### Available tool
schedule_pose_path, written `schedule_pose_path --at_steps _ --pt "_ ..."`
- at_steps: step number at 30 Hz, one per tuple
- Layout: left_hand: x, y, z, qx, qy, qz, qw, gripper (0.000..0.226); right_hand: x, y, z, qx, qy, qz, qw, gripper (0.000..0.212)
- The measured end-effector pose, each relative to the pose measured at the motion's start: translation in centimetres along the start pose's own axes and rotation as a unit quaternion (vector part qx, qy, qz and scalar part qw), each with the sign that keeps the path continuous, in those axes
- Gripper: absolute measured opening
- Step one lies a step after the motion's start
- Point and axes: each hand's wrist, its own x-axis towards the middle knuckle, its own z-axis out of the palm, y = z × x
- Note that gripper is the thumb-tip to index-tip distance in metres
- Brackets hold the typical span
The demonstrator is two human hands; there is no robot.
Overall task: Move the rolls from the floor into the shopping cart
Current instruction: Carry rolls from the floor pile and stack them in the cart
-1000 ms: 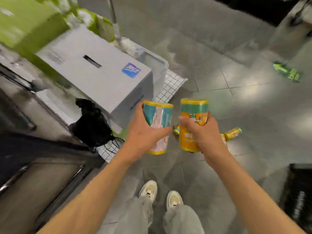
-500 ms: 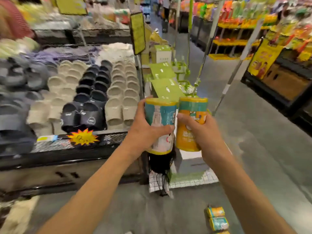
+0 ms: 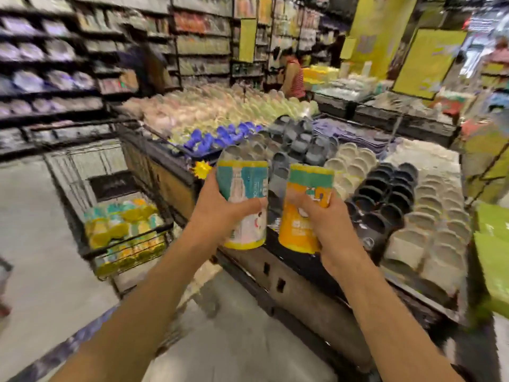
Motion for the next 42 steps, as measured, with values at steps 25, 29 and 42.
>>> schedule_pose_path --at_steps 25,29,42 --pt "17.3 -4.7 -27.7 0.031 0.301 -0.032 0.953 0.061 21.8 4.7 34.3 0.003 -0.297 0.042 0.954 0.064" --pt "21.6 -5.4 -29.0 0.027 0.326 -0.035 0.944 0.062 26.5 5.7 37.7 0.014 -0.324 0.058 0.944 0.057" --pt "33.8 -12.4 -40.2 0.034 0.373 -0.107 0.921 0.064 37.3 11.7 52.7 0.006 -0.387 0.131 0.913 0.044"
